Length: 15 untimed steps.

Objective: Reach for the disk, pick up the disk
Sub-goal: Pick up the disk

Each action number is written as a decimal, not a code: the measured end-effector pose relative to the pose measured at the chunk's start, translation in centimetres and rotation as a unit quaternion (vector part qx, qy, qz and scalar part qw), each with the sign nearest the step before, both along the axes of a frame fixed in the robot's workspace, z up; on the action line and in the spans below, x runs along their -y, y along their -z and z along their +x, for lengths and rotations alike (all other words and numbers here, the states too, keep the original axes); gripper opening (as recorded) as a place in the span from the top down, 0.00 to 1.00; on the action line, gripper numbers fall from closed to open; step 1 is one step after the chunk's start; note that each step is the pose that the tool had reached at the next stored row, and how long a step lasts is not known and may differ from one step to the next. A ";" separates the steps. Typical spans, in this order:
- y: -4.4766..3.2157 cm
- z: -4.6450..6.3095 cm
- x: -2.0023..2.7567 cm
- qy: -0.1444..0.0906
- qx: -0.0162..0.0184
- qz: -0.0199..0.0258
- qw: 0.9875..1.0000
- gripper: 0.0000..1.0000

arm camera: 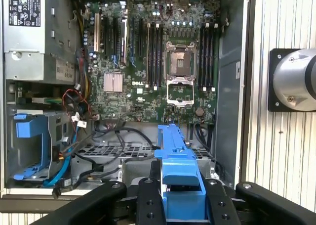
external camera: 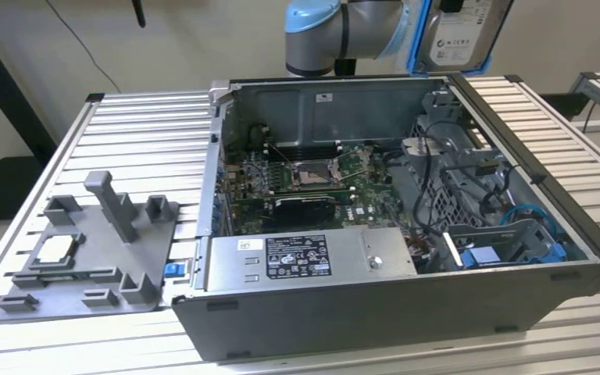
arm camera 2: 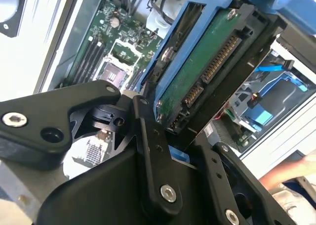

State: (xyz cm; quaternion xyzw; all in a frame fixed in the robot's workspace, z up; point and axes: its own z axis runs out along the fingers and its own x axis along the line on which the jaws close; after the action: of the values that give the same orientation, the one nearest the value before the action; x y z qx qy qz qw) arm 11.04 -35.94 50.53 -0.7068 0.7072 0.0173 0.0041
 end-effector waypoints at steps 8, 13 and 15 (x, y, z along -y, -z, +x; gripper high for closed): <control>0.00 0.2 0.01 0.000 0.000 0.000 1.000 1.00; -0.01 0.2 0.01 0.000 0.000 0.000 1.000 1.00; -0.01 0.2 0.01 0.001 0.000 0.000 1.000 1.00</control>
State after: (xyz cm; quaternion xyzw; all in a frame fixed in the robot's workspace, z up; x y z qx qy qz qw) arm 11.27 -35.95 50.53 -0.7060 0.7080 0.0175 0.0041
